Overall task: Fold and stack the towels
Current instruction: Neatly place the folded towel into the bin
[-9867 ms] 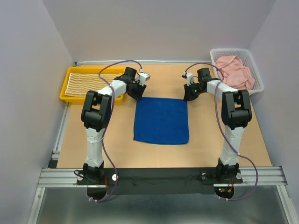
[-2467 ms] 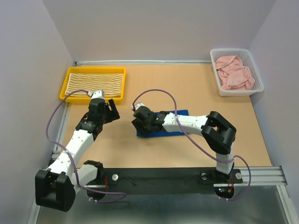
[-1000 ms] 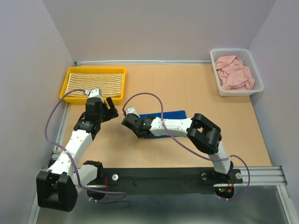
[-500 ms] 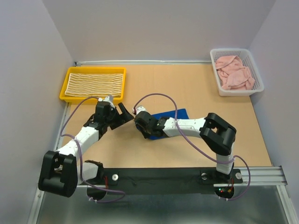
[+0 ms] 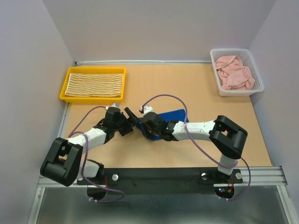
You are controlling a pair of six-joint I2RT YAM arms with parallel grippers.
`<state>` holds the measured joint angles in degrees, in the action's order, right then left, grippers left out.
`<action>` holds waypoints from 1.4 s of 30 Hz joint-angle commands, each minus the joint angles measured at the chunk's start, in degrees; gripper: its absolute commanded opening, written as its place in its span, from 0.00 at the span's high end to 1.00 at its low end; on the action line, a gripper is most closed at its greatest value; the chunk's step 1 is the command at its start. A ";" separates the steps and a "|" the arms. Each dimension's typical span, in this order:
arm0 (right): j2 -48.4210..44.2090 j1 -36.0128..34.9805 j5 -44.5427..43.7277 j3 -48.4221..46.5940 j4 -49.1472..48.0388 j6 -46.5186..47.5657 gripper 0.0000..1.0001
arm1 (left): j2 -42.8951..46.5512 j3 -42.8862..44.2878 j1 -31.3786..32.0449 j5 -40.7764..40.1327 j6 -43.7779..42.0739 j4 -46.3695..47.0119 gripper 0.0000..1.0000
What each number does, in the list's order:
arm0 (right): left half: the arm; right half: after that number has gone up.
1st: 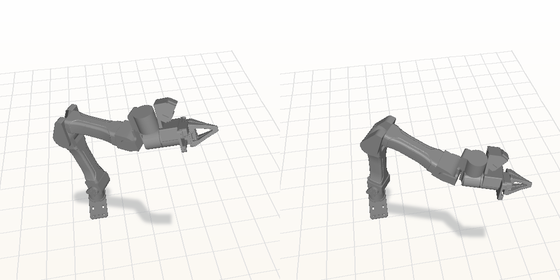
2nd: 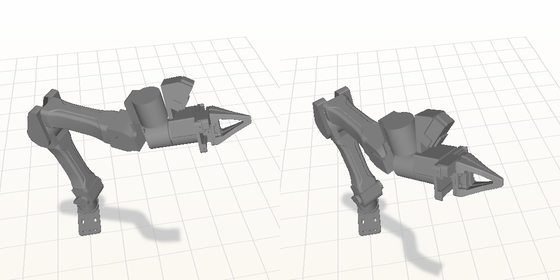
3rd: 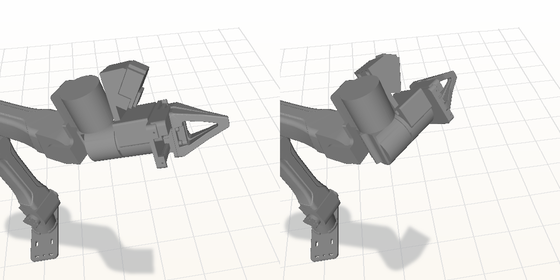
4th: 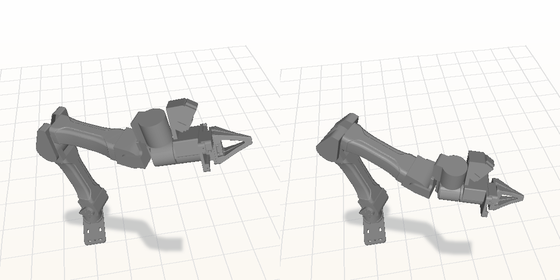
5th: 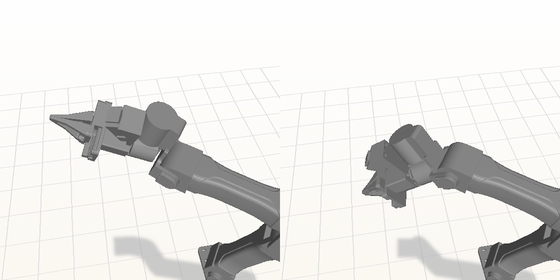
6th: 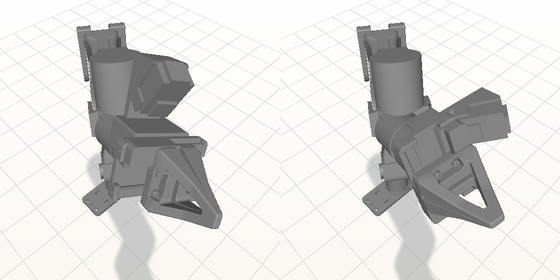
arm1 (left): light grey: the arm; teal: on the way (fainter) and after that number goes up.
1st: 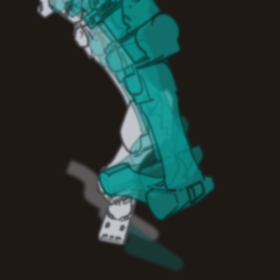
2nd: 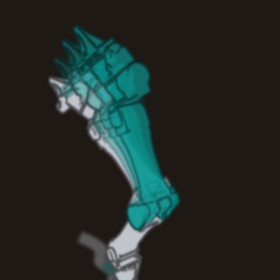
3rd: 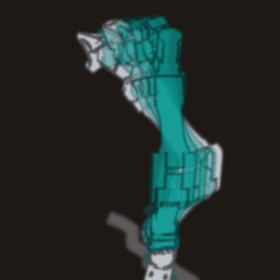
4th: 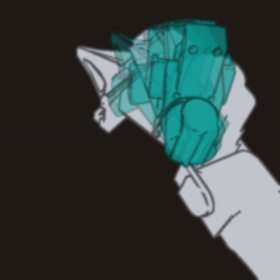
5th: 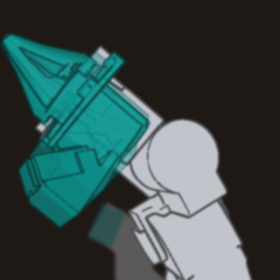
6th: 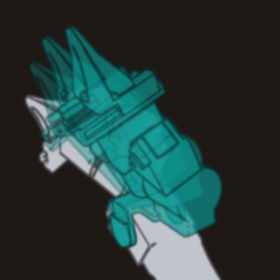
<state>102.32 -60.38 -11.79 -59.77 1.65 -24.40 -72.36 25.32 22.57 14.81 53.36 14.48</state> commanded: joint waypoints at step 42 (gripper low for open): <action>-16.44 1.67 -0.86 8.95 -6.05 0.06 0.14 | -1.21 1.22 6.70 -8.22 2.71 -0.41 0.63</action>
<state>91.35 -59.57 -9.32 -52.58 -6.37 -25.87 -76.14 25.10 28.93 8.38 58.41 16.78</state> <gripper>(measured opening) 0.851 0.404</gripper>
